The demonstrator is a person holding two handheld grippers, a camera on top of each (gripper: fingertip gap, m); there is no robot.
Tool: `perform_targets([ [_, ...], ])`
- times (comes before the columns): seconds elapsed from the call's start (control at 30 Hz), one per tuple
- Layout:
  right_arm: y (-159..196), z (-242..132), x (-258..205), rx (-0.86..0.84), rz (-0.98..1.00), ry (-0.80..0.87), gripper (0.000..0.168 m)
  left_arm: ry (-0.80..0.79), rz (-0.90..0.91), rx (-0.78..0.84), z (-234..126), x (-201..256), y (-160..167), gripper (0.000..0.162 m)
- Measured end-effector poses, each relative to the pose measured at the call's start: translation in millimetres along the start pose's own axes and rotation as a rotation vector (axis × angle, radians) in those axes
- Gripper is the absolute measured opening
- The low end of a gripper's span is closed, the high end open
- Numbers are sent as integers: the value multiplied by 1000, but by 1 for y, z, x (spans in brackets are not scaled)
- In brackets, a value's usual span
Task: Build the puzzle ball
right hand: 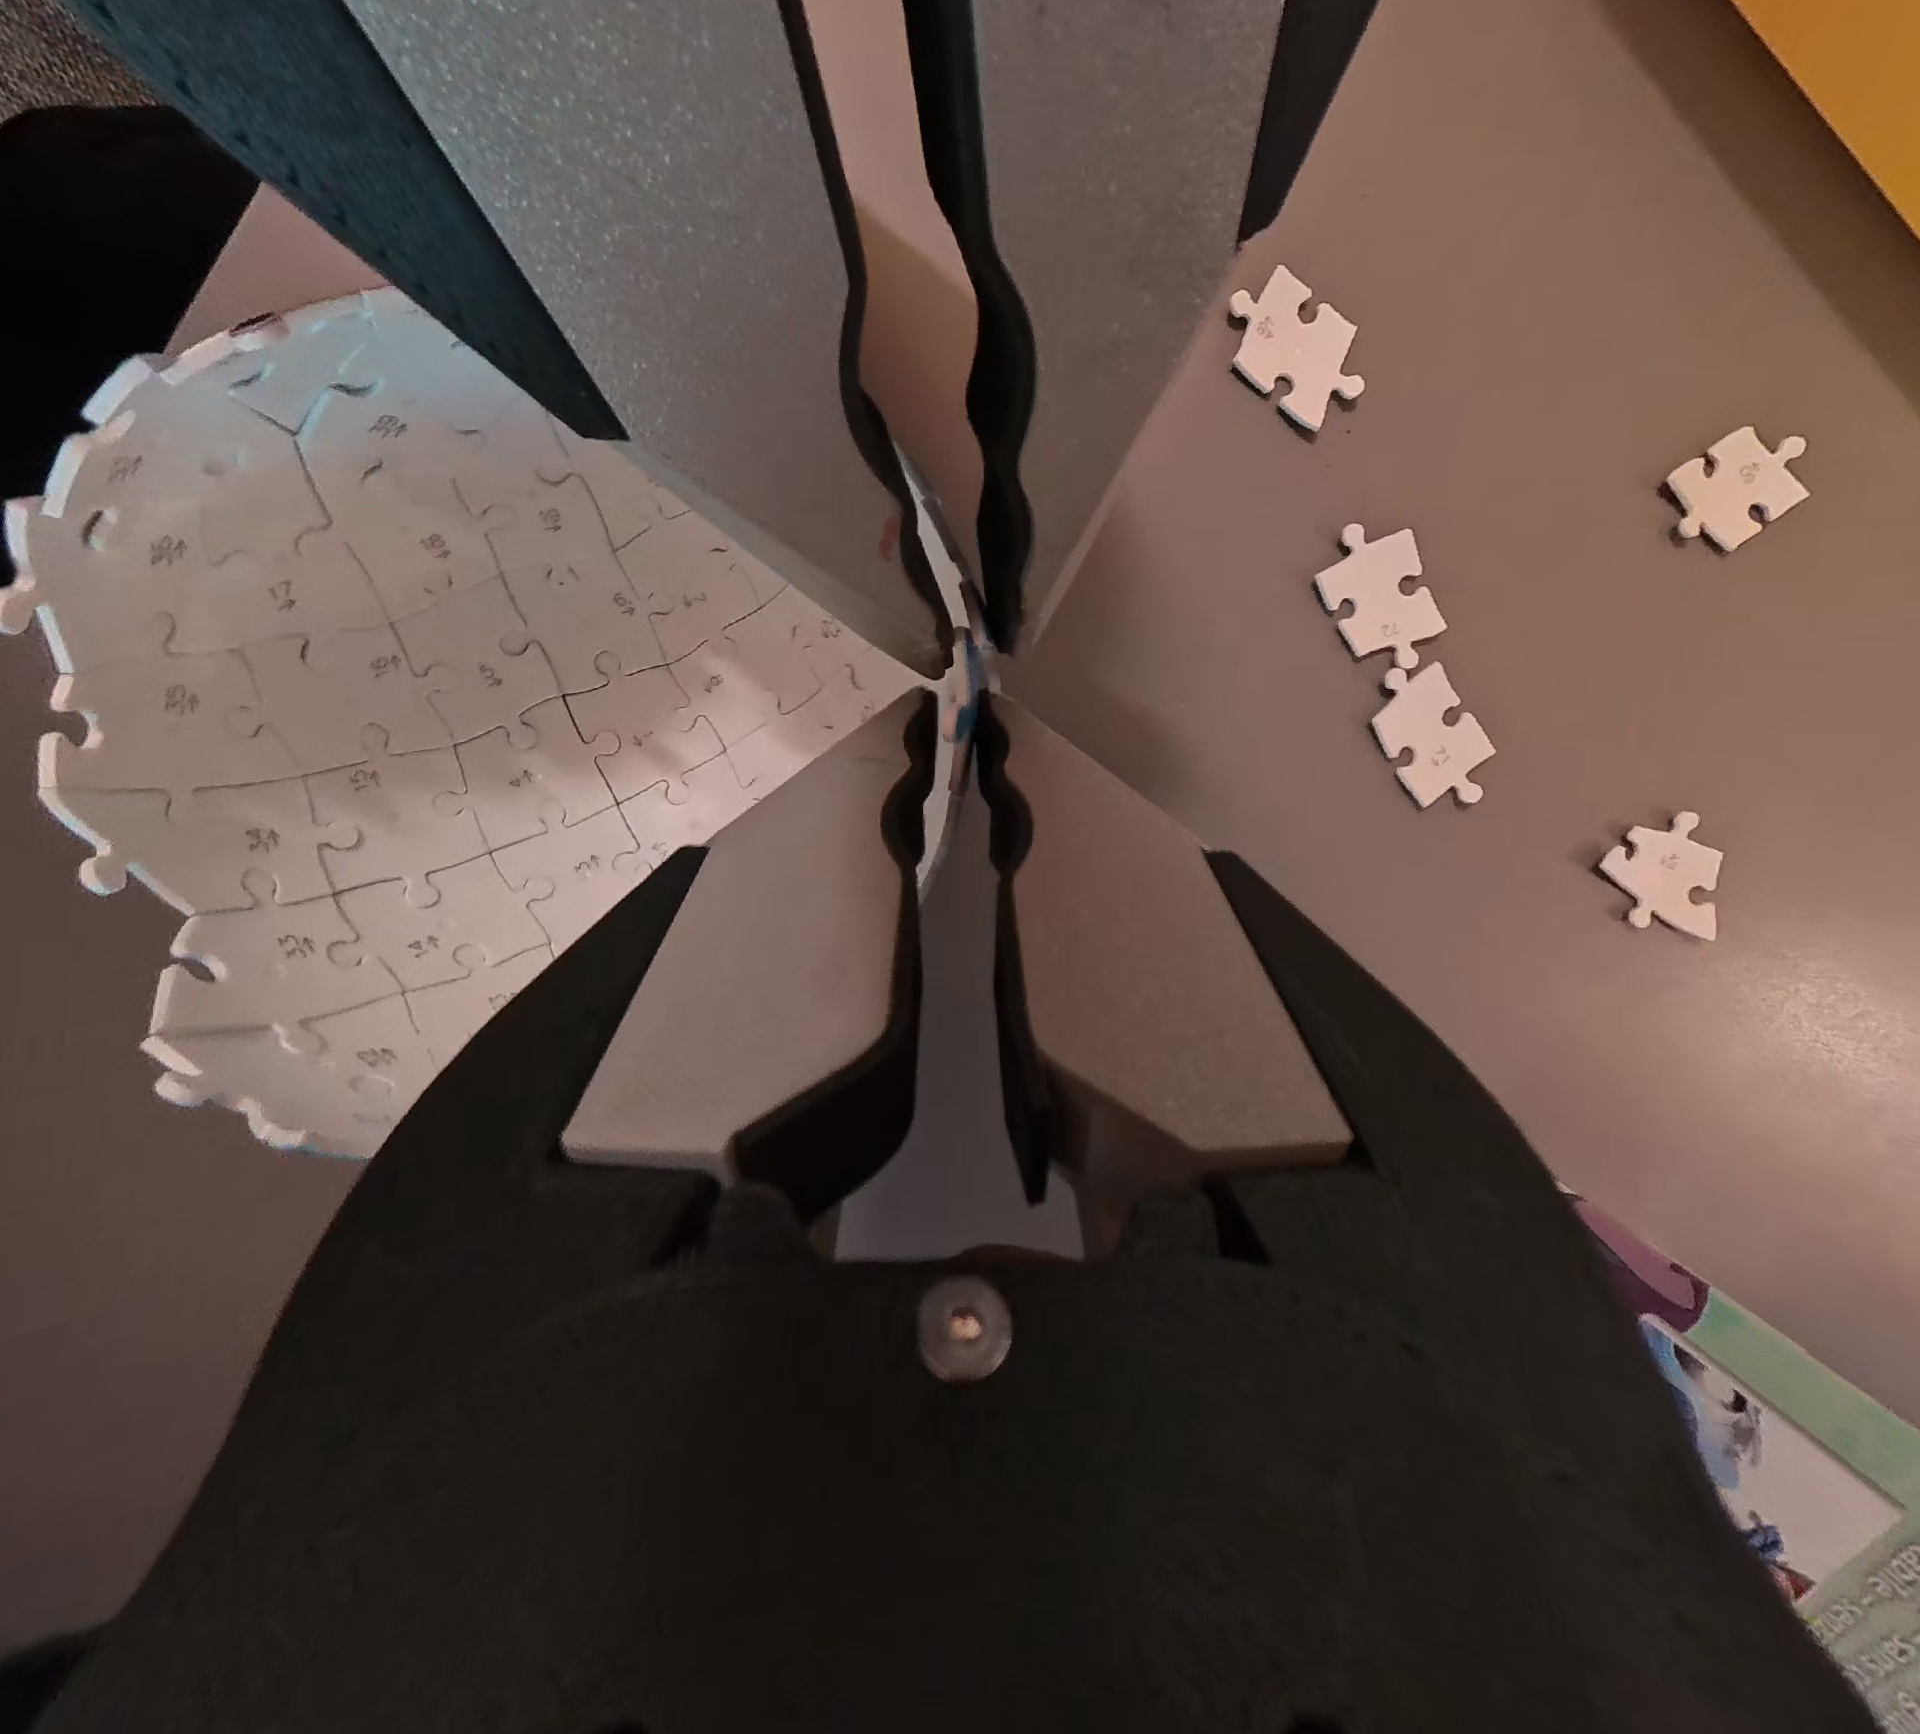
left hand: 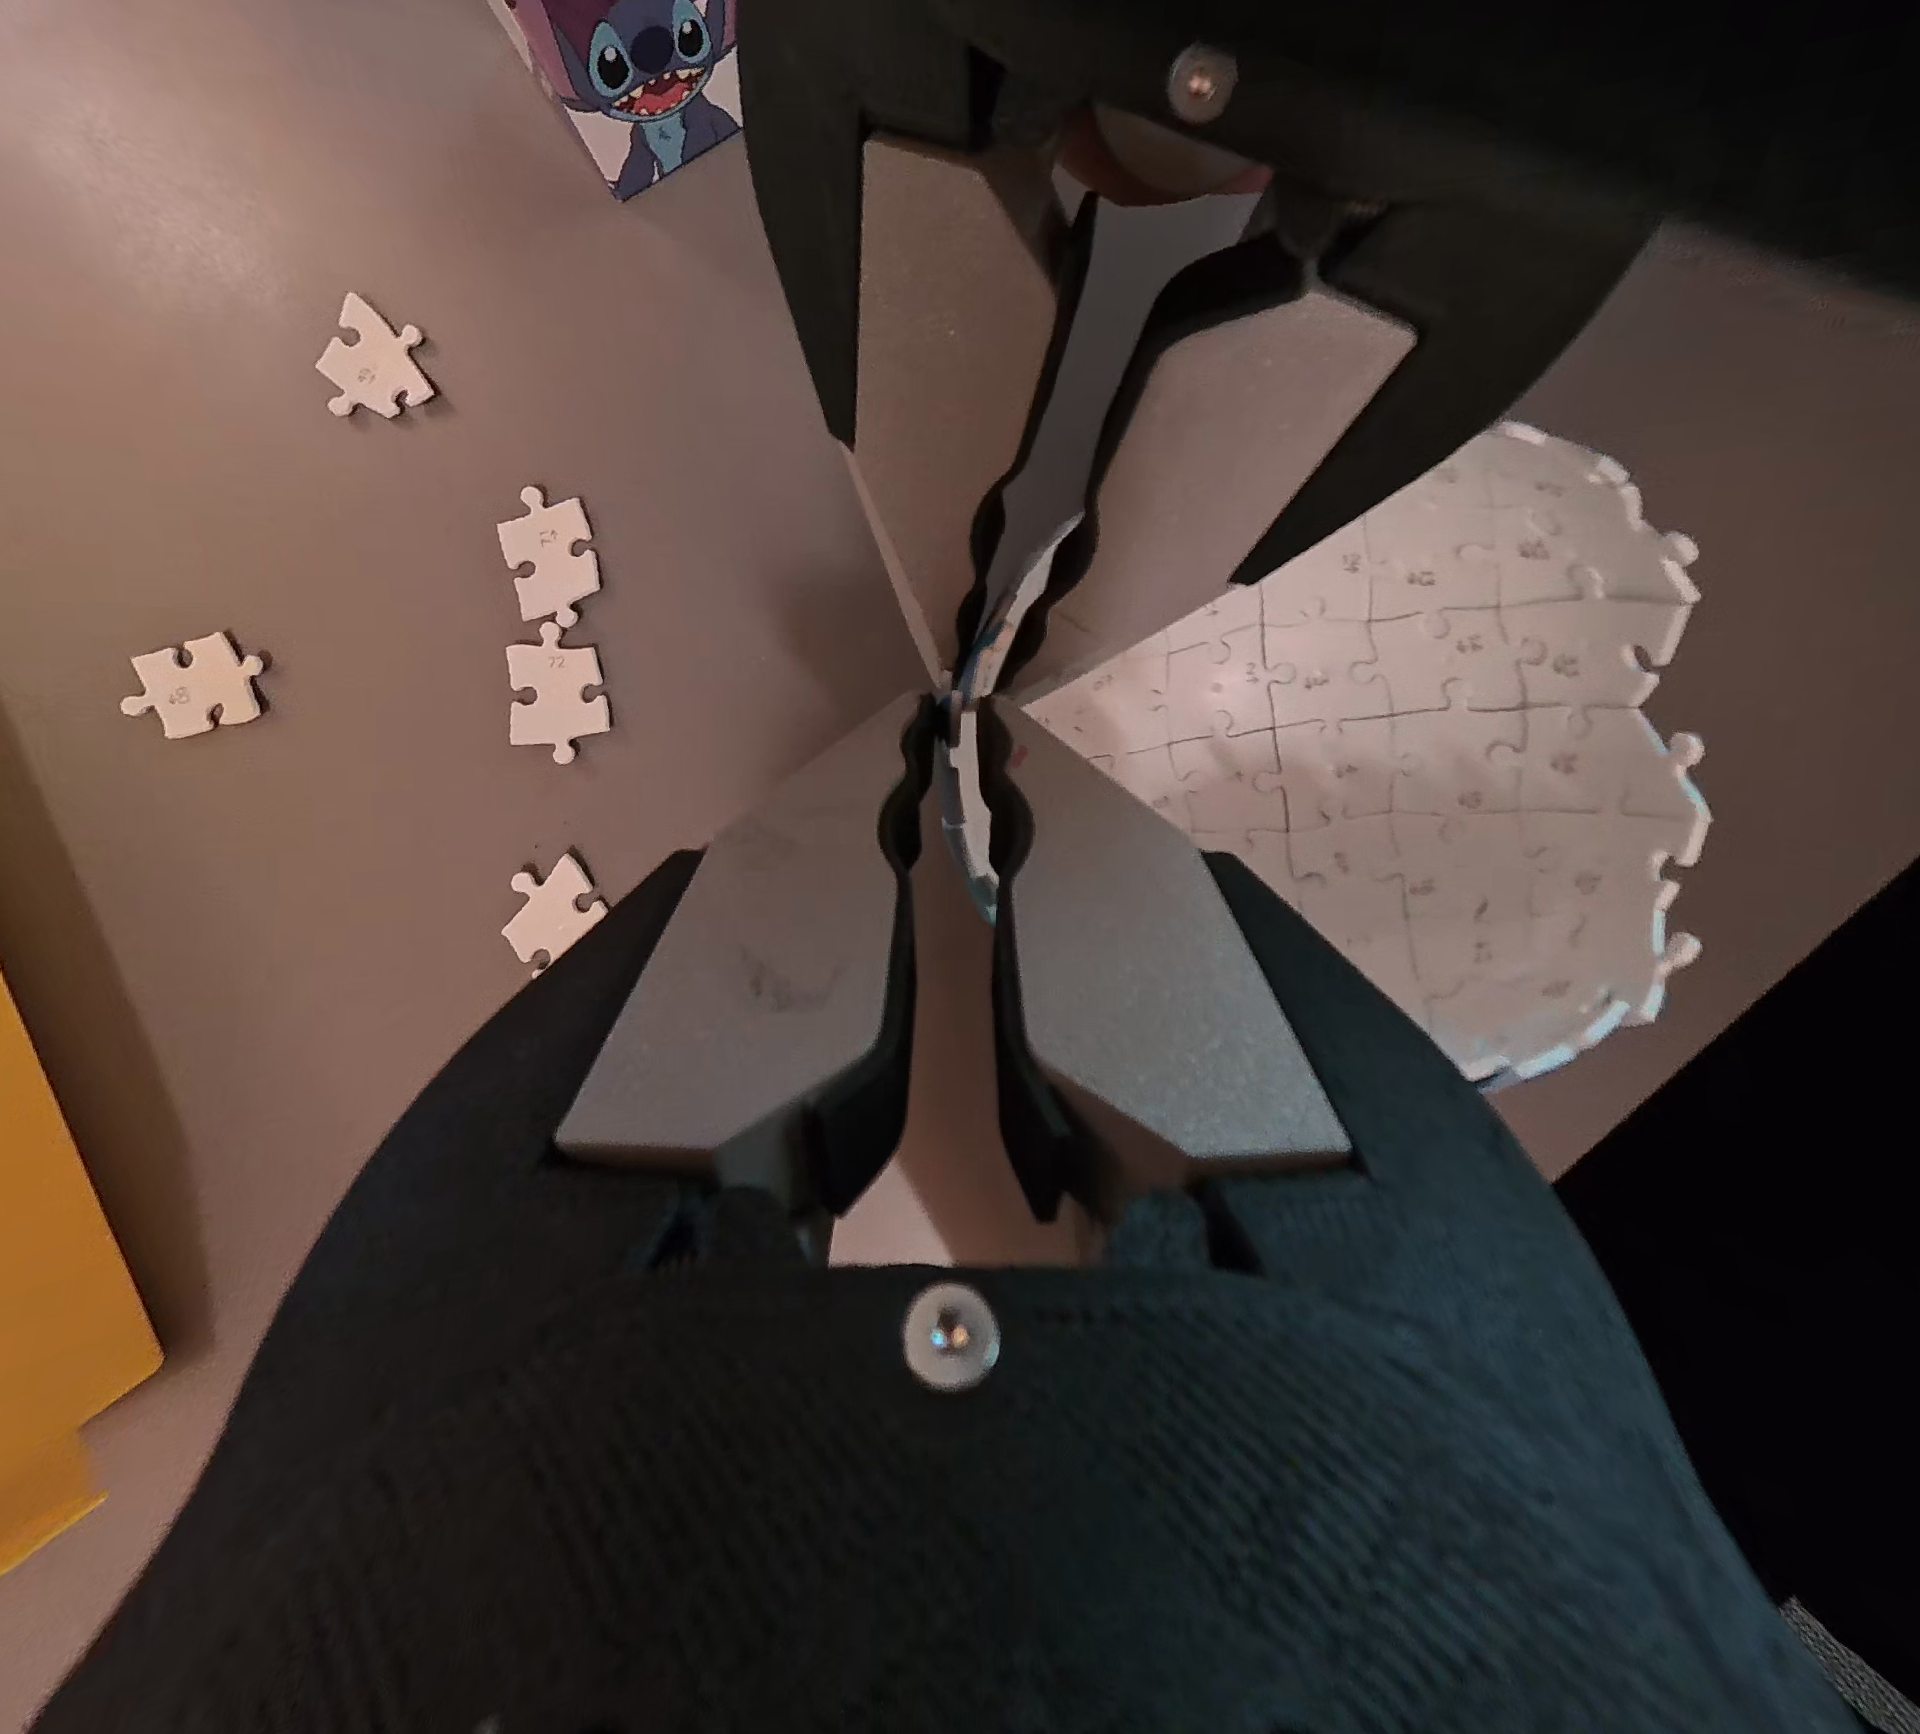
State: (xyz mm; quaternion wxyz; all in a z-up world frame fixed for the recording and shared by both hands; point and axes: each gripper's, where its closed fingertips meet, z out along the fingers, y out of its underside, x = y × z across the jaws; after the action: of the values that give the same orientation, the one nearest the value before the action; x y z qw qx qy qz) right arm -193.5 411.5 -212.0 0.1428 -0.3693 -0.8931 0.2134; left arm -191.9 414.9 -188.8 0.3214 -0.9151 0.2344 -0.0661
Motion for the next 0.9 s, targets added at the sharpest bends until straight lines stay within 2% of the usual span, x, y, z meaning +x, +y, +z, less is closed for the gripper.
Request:
perform_targets([
  [0.9,-1,-1,-2,18,-15,-13,6,7,4,6,0,2,0,6],
])
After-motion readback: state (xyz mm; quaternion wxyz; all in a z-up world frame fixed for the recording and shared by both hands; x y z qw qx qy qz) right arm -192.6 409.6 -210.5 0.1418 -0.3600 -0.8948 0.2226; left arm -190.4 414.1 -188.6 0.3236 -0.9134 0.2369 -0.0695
